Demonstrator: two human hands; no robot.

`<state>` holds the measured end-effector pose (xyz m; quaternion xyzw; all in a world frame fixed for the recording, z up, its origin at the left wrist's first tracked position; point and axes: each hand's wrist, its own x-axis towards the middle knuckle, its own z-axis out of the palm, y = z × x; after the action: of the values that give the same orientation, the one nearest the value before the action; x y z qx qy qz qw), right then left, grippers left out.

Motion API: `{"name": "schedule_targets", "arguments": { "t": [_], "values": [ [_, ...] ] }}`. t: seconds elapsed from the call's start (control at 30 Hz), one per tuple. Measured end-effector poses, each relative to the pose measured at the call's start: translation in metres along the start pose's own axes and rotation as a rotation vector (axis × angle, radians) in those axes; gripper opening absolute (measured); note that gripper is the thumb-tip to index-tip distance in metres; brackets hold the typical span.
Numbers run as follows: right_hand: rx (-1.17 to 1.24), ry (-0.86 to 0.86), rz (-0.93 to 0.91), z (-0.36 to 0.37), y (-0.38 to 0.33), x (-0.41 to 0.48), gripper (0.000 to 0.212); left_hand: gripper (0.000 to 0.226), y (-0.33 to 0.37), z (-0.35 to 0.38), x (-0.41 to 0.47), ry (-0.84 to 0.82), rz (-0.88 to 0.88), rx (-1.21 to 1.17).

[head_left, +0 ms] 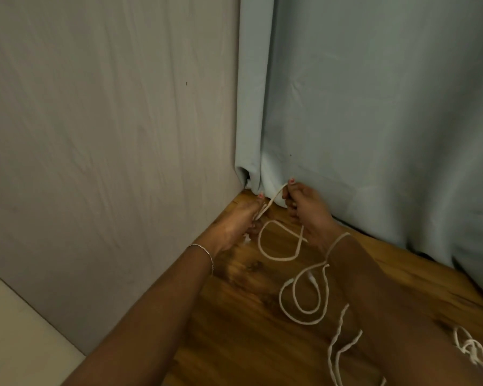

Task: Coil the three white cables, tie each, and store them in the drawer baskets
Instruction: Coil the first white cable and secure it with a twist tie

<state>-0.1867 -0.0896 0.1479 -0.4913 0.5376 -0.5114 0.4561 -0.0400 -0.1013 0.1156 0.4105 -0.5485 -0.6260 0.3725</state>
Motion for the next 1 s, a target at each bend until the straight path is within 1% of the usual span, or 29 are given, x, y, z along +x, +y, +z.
{"name": "schedule_targets", "arguments": {
  "t": [0.1,0.17,0.23,0.3,0.33,0.37,0.43,0.47,0.6,0.67,0.77,0.83,0.87,0.93,1.0],
  "values": [
    [-0.271,0.071,-0.17,0.0,0.003,0.014,0.04,0.055,0.008,0.001,-0.003,-0.107,-0.058,-0.091],
    [-0.359,0.095,-0.271,-0.002,0.003,0.022,0.037,0.055,0.014,0.0,-0.006,-0.174,-0.086,-0.164],
    [-0.395,0.101,-0.333,-0.004,0.004,0.027,0.029,0.056,0.018,-0.001,-0.007,-0.227,-0.064,-0.304],
    [-0.521,0.053,-0.361,-0.005,0.011,0.032,0.023,0.055,0.021,-0.001,-0.004,-0.243,-0.02,-0.455],
    [-0.579,0.005,-0.365,-0.004,0.014,0.031,0.027,0.055,0.022,0.0,-0.002,-0.236,0.005,-0.535],
    [-0.608,-0.057,-0.362,-0.003,0.016,0.026,0.037,0.055,0.023,0.001,0.001,-0.218,0.031,-0.615],
    [-0.634,-0.177,-0.374,0.001,0.022,0.016,0.066,0.052,0.022,0.004,0.007,-0.158,0.088,-0.744],
    [-0.667,-0.214,-0.372,0.003,0.023,0.012,0.068,0.051,0.022,0.006,0.01,-0.126,0.11,-0.783],
    [-0.801,-0.265,-0.353,0.008,0.034,0.004,0.044,0.051,0.021,0.01,0.015,0.007,0.154,-0.885],
    [-0.963,-0.3,-0.373,0.007,0.039,0.001,0.039,0.051,0.022,0.007,0.019,0.073,0.178,-0.912],
    [-1.196,-0.409,-0.323,0.008,0.034,-0.014,0.043,0.049,0.026,0.002,0.025,0.144,0.204,-0.908],
    [-1.297,-0.433,-0.372,0.008,0.026,-0.027,0.034,0.047,0.027,0.001,0.028,0.189,0.209,-0.879],
    [-1.312,-0.434,-0.391,0.008,0.022,-0.031,0.03,0.046,0.026,0.0,0.03,0.213,0.206,-0.847],
    [-1.295,-0.462,-0.371,0.004,0.013,-0.035,0.028,0.045,0.022,-0.002,0.034,0.265,0.201,-0.717],
    [-1.204,-0.5,-0.313,0.0,0.009,-0.032,0.034,0.043,0.016,-0.004,0.036,0.312,0.196,-0.534]
  ]
}}
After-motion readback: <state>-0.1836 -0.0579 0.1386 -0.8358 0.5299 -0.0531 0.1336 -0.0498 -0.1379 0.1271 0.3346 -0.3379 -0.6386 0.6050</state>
